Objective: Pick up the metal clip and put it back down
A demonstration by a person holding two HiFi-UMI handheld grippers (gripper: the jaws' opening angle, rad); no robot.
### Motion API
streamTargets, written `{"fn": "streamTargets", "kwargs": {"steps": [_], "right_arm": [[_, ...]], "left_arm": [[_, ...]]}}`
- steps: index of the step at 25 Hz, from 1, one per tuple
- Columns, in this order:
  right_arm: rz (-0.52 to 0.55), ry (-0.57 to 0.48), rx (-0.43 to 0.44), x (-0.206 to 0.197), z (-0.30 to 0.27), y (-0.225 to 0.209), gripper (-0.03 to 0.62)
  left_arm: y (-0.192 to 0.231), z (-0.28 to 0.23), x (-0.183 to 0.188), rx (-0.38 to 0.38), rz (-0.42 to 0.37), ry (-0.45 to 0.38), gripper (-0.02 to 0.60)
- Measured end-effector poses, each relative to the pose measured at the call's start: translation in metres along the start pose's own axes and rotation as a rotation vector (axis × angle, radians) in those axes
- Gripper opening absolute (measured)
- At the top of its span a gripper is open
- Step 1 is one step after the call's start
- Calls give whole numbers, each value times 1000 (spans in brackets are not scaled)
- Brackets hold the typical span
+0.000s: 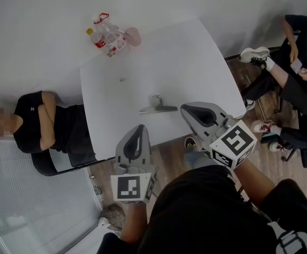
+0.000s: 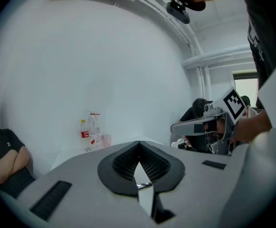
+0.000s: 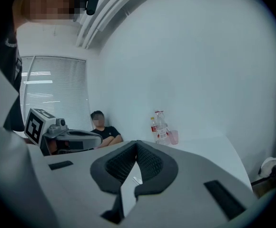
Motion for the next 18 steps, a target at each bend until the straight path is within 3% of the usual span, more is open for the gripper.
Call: {"fn": "streamTargets", "kwargs": {"steps": [9, 18], "right_arm": [[48, 100, 122, 11, -25, -45, 18], [92, 153, 180, 16, -32, -67, 18]], "left_arm": [[17, -30, 2, 58, -1, 40, 21], [16, -52, -2, 46, -8, 63, 21]]}}
Point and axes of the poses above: the fingertips, and each gripper's own axes: z backward along the fingers, y to its left, x out of its top, the point moved 8 cm from there along z, backward along the fingers, and after that the axes turned 8 degrees about -y, right-handed, at the moved point
